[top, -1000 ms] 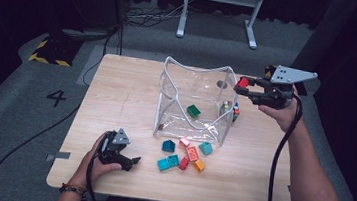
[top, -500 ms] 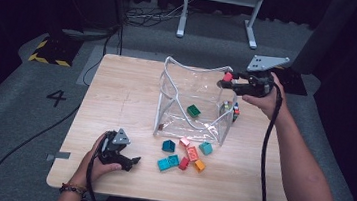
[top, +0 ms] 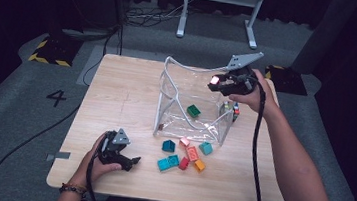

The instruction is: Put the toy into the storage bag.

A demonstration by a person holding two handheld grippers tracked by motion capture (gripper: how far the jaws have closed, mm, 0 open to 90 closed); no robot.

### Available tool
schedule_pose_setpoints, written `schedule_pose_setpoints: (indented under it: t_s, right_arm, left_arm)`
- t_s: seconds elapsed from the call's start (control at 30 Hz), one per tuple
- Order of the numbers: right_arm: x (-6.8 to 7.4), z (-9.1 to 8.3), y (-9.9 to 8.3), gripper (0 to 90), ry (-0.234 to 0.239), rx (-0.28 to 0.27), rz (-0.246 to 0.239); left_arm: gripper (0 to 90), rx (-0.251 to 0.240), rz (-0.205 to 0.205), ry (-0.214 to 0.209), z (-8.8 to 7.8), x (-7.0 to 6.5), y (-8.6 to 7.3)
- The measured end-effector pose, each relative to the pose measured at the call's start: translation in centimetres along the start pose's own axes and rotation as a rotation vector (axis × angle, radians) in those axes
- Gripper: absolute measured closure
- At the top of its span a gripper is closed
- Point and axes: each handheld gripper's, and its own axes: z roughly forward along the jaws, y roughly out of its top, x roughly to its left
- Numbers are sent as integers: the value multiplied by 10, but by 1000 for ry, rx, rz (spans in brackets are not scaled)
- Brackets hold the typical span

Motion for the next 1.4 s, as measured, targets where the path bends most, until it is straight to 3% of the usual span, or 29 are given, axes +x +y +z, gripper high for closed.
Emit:
schedule_pose_setpoints:
  t_s: [0.3,0.5,0.7,1.1,1.4]
  right_arm:
    - [1,11,-3,589,29,122,-12]
    - [1,13,-8,588,67,275,-40]
    - [3,11,-12,587,63,365,-19]
    - [-1,2,-16,587,44,394,-16]
    - [-4,8,-16,571,25,430,-43]
  left_arm:
    - [61,-1,1,0,0,0,0]
    - [61,-1,0,0,0,0,0]
    - [61,0,6,3,0,0,0]
    - [61,0,0,0,0,0,0]
    - [61,-1,6,3,0,0,0]
